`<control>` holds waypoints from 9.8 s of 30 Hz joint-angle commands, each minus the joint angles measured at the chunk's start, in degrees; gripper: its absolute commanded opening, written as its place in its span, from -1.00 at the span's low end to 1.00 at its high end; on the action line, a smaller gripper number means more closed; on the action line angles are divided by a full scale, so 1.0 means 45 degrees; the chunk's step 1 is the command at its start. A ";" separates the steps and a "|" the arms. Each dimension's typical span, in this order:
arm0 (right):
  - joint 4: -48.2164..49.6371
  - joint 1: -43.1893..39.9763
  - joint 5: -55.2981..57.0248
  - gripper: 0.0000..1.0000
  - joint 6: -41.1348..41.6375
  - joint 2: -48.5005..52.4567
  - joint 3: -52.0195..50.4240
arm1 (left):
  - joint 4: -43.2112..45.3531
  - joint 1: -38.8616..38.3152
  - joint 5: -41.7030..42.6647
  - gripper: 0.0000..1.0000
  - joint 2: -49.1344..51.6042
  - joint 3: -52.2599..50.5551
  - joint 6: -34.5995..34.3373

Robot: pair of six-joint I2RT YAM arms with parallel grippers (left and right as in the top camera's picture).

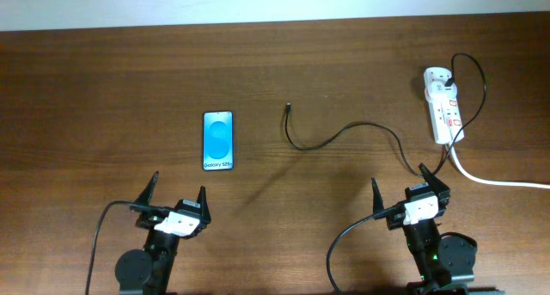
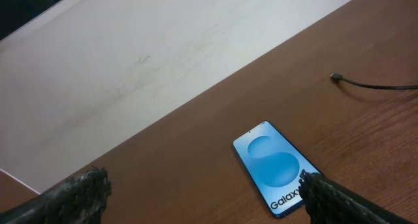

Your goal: Plug charger to phone and switch on socket

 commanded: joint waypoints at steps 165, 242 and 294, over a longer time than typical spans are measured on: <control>-0.0058 0.0073 -0.0165 0.97 0.0097 -0.0136 -0.0068 | -1.1239 -0.2268 -0.1685 0.99 2.5772 1.9832 -0.8825; -0.0058 0.0073 -0.0165 0.97 0.0097 -0.0136 -0.0068 | -1.2264 -0.2710 -0.2249 0.80 2.8817 2.1041 -1.0613; 0.0034 0.0073 -0.0976 0.97 0.0102 -0.0131 -0.0068 | -1.6218 -0.2288 0.5051 -1.00 2.8812 2.7467 -1.5960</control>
